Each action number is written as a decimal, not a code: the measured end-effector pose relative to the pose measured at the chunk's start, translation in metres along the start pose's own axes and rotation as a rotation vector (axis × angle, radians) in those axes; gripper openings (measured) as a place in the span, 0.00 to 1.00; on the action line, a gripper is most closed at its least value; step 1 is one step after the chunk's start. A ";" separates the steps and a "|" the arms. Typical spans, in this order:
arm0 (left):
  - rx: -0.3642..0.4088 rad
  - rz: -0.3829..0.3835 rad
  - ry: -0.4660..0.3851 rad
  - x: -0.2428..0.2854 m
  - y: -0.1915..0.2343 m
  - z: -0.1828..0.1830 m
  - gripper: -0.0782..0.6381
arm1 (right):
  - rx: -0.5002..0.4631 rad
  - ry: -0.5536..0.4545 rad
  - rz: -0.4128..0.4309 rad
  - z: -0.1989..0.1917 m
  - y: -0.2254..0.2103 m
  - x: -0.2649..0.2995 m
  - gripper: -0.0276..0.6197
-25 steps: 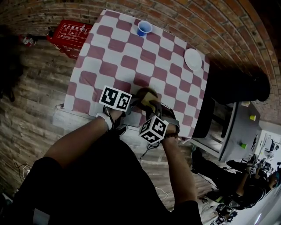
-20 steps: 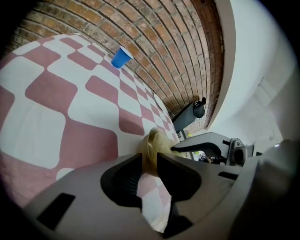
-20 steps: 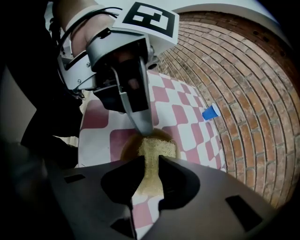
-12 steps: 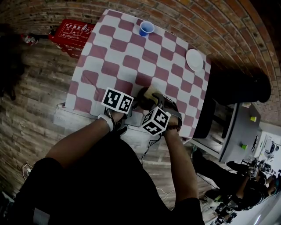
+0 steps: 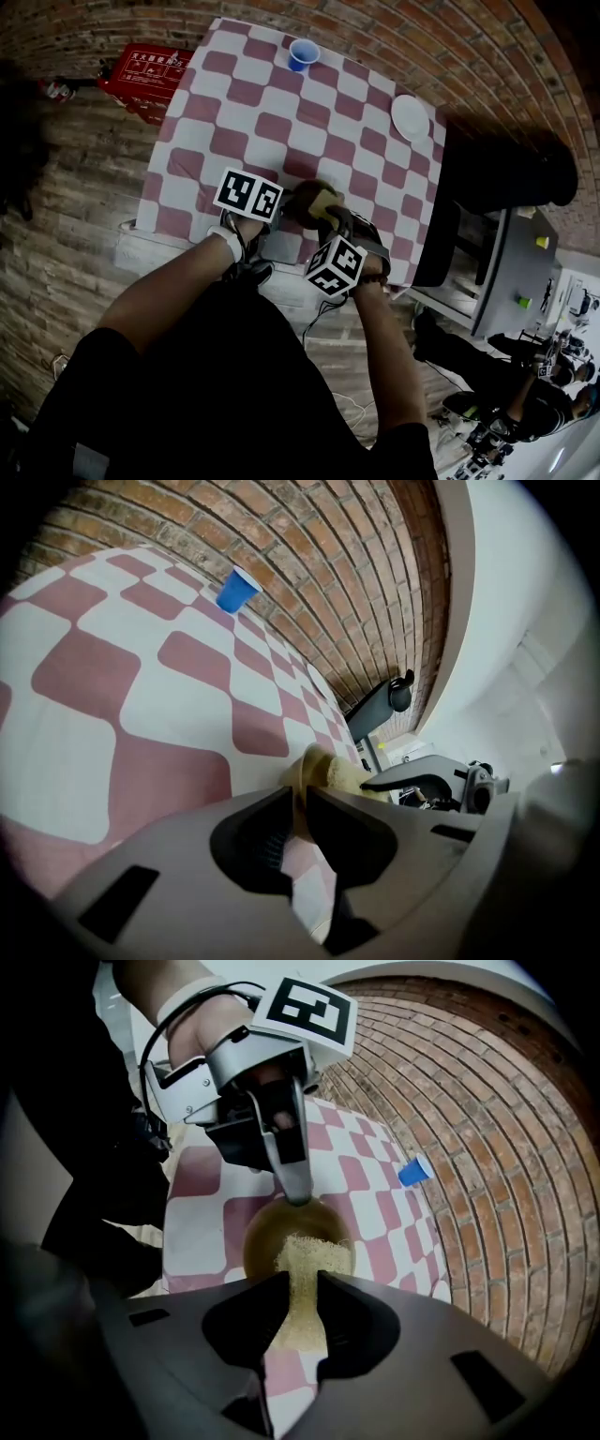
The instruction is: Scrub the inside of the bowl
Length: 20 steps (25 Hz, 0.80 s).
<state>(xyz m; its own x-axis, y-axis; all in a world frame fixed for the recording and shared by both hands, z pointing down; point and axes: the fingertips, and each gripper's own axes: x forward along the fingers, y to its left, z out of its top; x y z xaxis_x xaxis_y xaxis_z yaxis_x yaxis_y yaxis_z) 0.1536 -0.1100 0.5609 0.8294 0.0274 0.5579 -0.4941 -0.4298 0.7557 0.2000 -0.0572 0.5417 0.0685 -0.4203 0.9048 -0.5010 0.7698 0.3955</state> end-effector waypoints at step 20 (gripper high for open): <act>-0.083 -0.041 0.040 -0.001 -0.011 -0.025 0.21 | 0.040 0.016 -0.018 0.000 -0.025 0.011 0.20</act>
<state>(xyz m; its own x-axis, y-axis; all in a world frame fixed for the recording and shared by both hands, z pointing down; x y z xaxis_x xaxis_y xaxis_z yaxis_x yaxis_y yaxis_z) 0.1514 -0.0823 0.5604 0.8393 0.0800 0.5378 -0.4812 -0.3514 0.8031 0.2134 -0.0814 0.5417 0.0911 -0.4260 0.9001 -0.5339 0.7421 0.4053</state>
